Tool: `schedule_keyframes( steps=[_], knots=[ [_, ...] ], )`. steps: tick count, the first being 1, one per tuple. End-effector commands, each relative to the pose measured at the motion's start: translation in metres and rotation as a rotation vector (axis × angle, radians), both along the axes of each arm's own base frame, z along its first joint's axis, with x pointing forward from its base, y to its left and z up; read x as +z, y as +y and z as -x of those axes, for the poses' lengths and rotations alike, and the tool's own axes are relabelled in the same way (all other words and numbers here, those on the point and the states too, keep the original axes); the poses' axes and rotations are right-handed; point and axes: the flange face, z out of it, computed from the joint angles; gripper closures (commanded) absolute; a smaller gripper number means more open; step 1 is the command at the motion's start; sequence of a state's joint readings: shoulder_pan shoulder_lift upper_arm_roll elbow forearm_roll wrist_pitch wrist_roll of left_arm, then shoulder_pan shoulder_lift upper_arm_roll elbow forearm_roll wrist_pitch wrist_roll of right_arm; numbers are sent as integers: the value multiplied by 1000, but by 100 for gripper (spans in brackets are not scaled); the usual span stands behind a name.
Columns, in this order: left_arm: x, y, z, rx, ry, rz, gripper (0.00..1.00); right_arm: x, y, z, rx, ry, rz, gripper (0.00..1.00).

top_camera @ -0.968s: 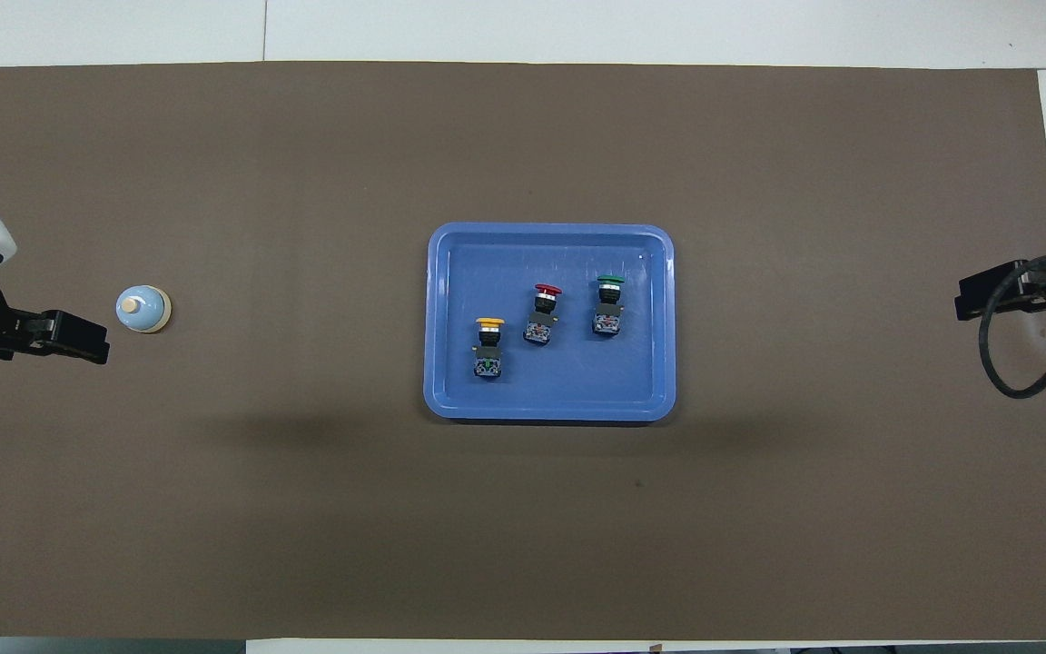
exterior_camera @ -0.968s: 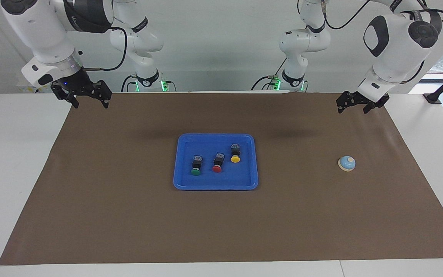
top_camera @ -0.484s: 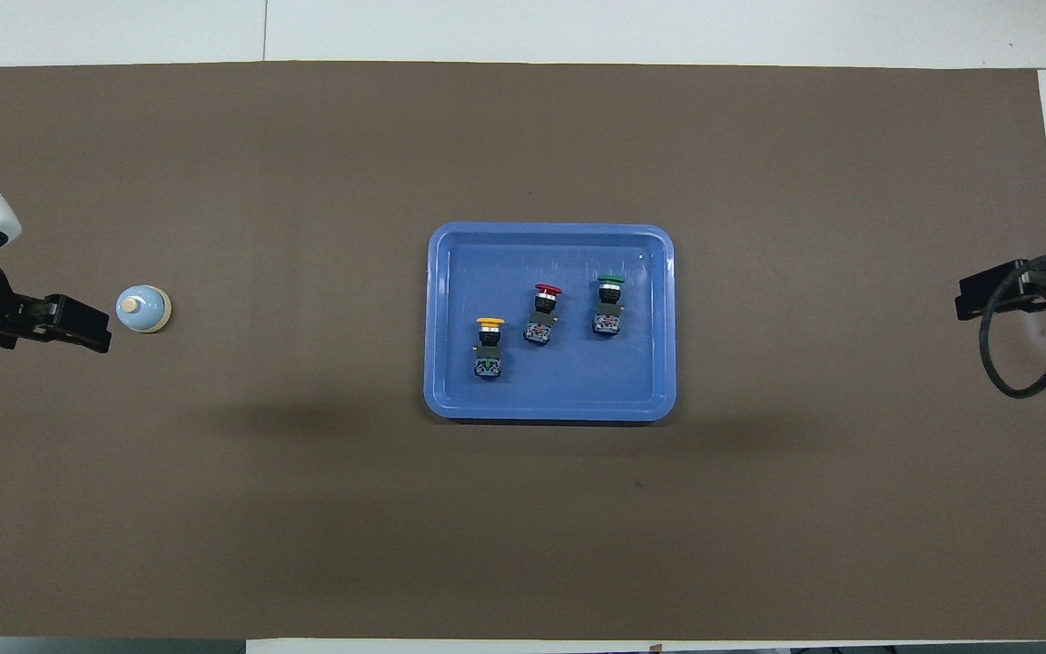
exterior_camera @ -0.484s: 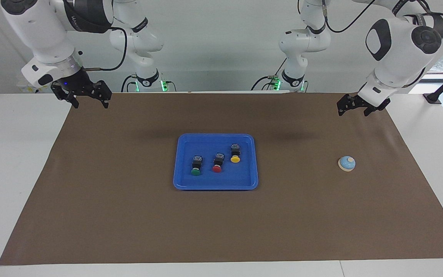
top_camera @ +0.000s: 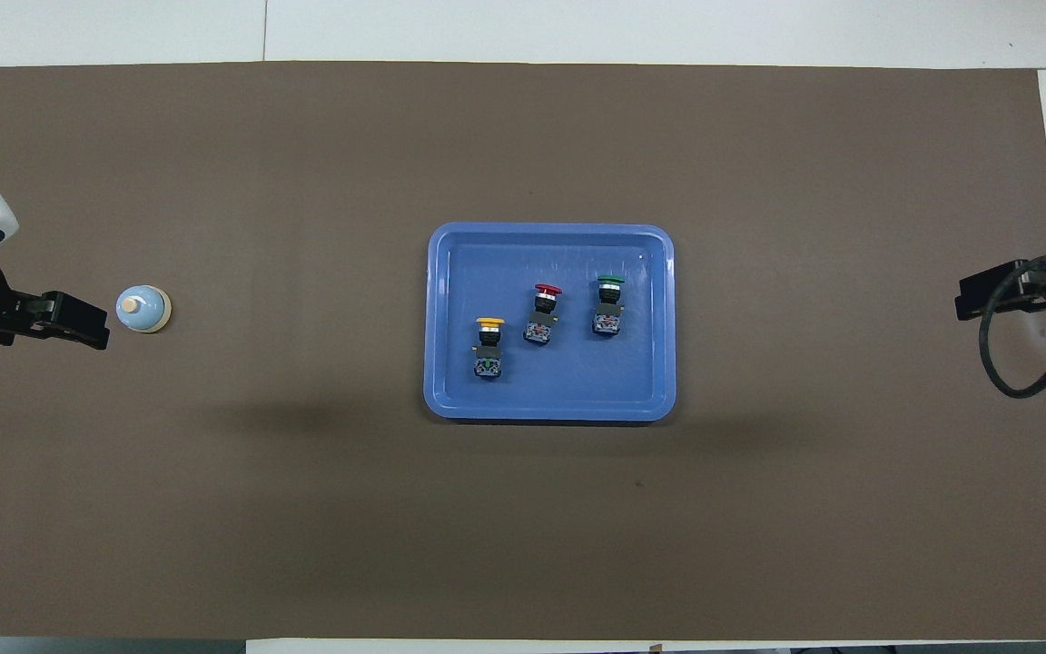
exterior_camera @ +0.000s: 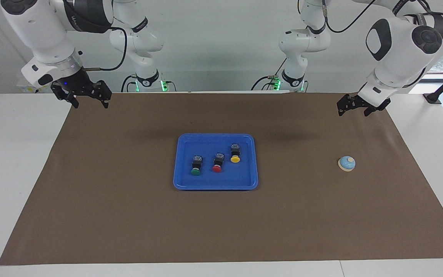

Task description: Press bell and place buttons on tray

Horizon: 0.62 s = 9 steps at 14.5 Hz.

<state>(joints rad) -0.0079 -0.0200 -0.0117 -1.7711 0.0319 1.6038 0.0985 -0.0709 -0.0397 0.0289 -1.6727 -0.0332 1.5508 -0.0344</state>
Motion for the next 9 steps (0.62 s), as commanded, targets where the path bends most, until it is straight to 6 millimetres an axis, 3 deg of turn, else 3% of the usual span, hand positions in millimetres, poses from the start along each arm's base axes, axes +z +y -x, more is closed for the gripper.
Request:
schedule_keyframes(
  steps=[1, 9],
  knots=[
    [26, -5, -6, 2, -36, -5, 0, 2, -2, 4, 20, -1, 7, 0],
    [38, -14, -5, -15, -47, -8, 0, 2, -2, 4, 20, -1, 7, 0]
  ],
)
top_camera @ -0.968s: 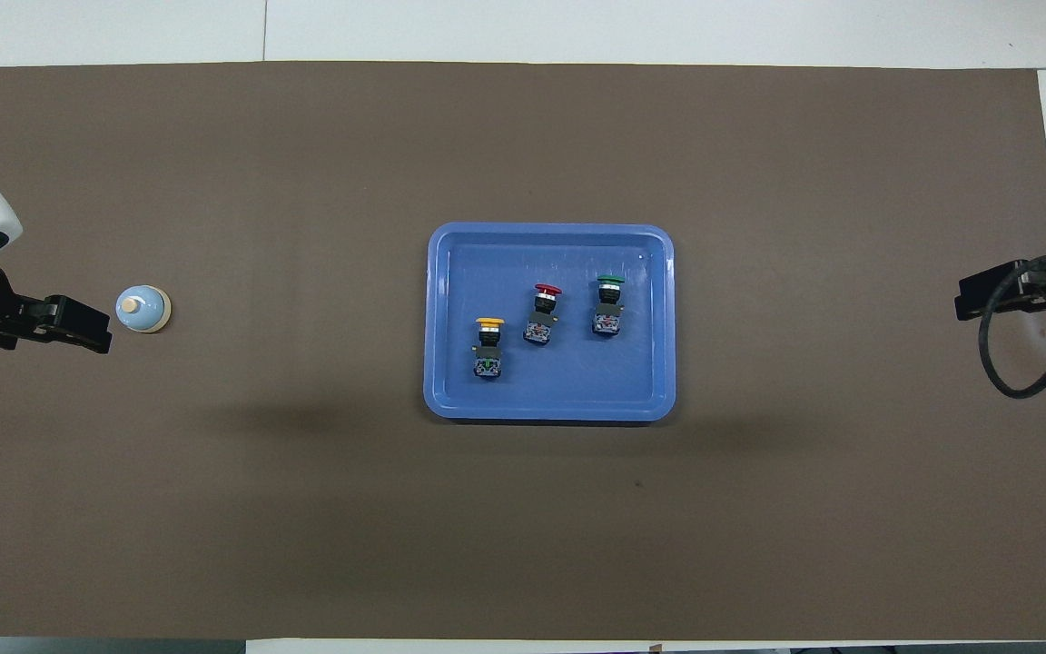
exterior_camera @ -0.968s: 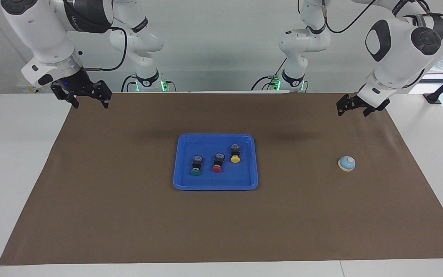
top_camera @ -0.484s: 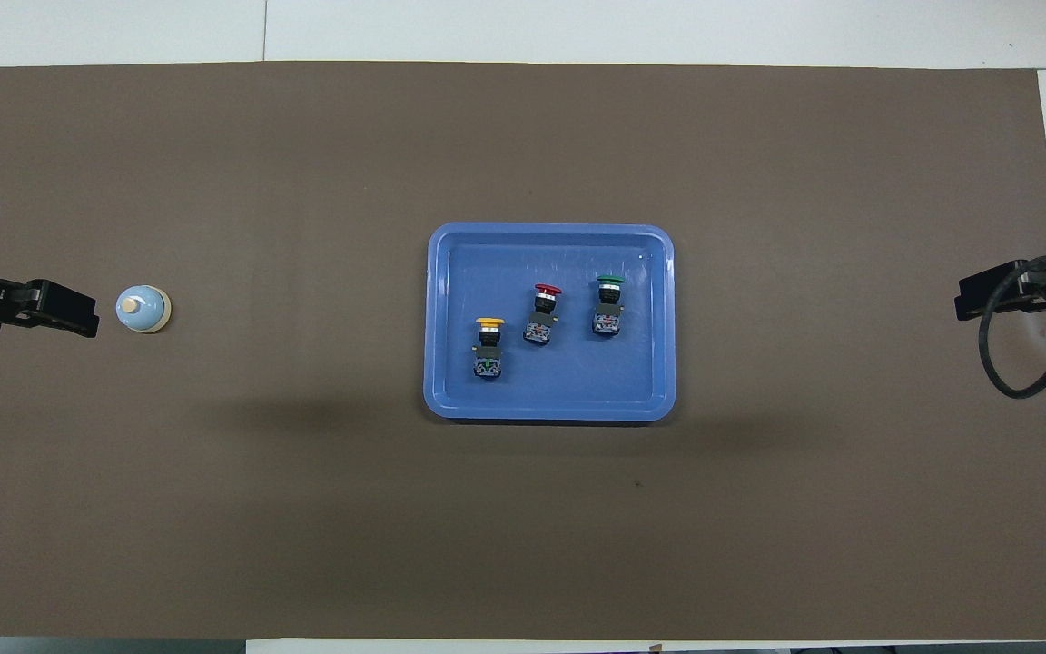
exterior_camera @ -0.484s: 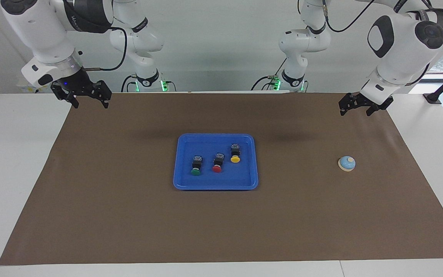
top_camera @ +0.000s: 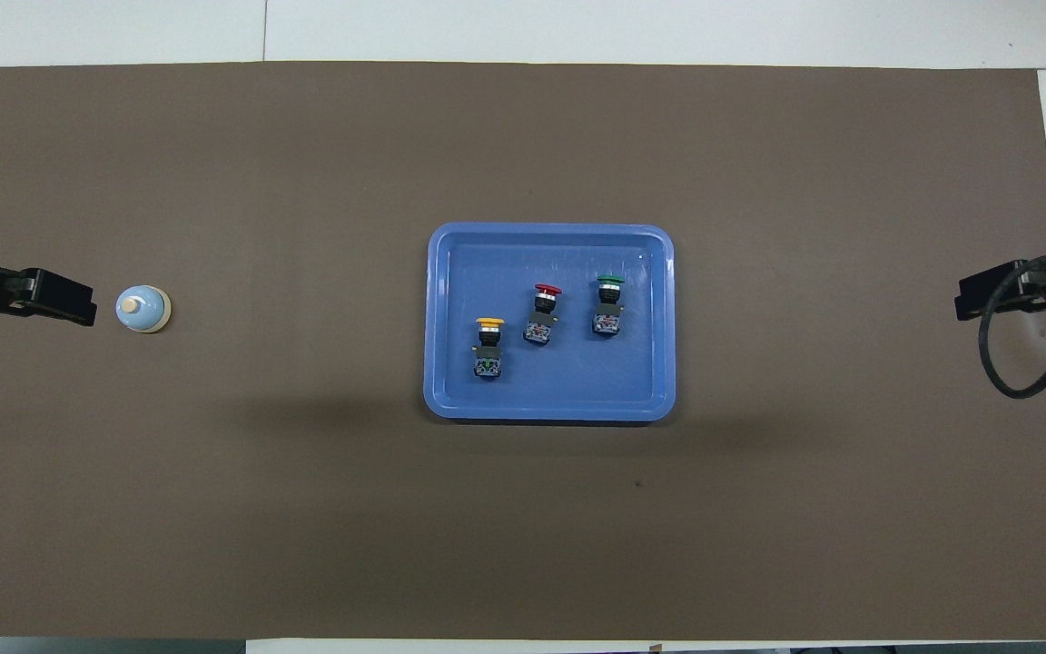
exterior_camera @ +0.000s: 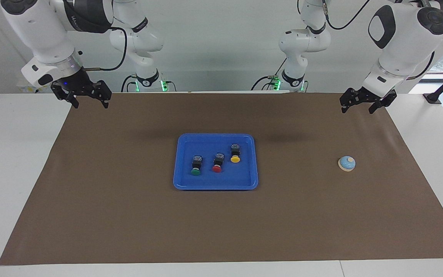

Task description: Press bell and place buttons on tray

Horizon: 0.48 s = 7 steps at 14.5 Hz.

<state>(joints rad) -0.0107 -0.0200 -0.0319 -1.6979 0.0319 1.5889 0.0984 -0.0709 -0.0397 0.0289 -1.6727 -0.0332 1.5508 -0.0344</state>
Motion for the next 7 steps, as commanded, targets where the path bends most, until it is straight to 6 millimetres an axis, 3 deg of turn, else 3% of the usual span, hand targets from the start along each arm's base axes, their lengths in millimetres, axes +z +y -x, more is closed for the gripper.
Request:
schedule_keyframes(
  steps=[1, 7],
  knots=[
    [5, -2, 0, 8, 10, -9, 0, 2, -2, 4, 20, -1, 7, 0],
    [6, -1, -3, 10, -13, -10, 0, 2, -2, 4, 20, -1, 7, 0]
  ],
)
